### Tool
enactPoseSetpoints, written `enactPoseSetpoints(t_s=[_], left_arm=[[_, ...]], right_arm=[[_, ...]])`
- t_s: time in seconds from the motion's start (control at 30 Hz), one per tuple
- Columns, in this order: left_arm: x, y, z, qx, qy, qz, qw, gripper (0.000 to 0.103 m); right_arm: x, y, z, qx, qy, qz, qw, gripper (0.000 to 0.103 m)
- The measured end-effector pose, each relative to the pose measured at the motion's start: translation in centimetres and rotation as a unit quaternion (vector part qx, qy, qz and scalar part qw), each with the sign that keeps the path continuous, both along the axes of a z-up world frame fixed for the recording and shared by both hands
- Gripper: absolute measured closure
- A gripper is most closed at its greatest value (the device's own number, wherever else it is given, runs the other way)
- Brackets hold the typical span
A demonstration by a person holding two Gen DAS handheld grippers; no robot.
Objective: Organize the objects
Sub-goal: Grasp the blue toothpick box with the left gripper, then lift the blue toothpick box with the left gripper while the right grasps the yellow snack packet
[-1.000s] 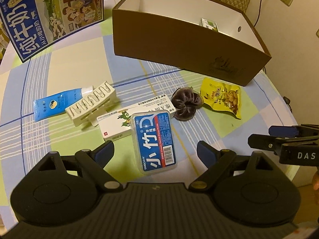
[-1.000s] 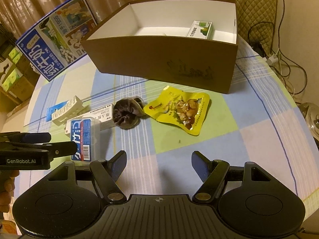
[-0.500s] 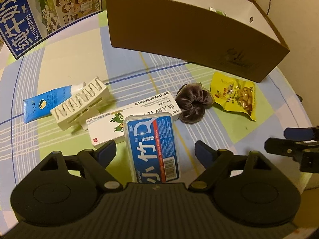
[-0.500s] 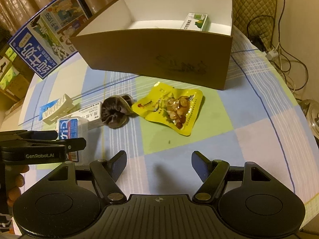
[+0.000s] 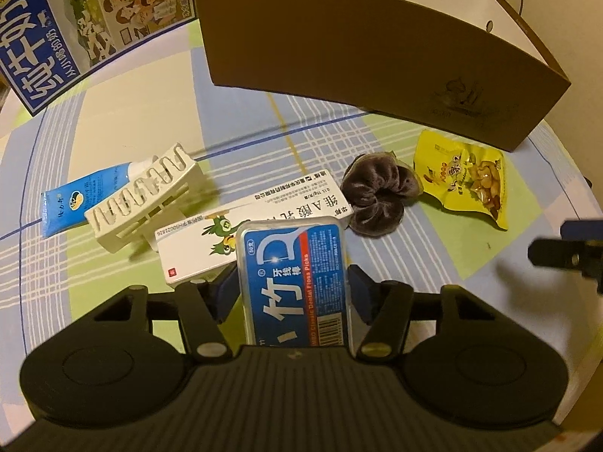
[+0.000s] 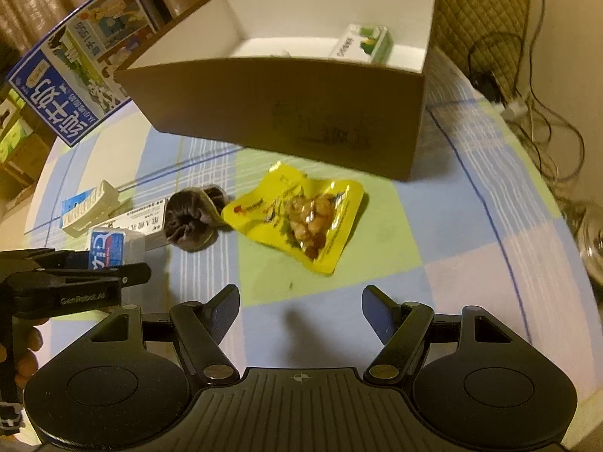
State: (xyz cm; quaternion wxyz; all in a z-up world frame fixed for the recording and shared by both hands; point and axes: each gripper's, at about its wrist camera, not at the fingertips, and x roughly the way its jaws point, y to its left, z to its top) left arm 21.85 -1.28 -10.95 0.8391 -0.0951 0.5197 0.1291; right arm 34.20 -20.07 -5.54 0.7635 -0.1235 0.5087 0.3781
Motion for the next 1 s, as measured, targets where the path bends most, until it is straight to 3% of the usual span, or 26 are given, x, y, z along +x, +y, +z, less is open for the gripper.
enactPoseSetpoints(t_s=[0.17,0.4,0.57,0.73,0.8,1.0], left_arm=[[-1.1,0.4,0.8,0.003,-0.008,0.009,0.9999,0.047],[-3.1,1.9,1.9,0.009,-0.014,0.051,0.9986,0.048],[-4.1,2.5,2.2,0.011,-0.012,0.077,0.9969,0.048],[-4.9,2.9,2.1,0.008,-0.008,0.092,0.9957,0.048],[-5.1,3.1,2.1,0.008,-0.009,0.095,0.9954,0.048],[-5.3,3.3,2.1,0.002,-0.01,0.097,0.9952,0.048]], right_arm=[[1.3,0.8,-0.2,0.022,-0.034,0.054,0.998,0.034],[2.8,3.4,-1.9,0.049,-0.079,0.156,0.983,0.034],[3.8,5.2,-3.8,0.051,-0.09,0.181,0.978,0.034],[4.2,5.5,-4.6,0.051,-0.081,0.212,0.973,0.034],[4.2,5.2,-4.3,0.05,-0.058,0.221,0.972,0.034],[1.7,4.2,-3.9,0.037,-0.026,0.232,0.972,0.034]])
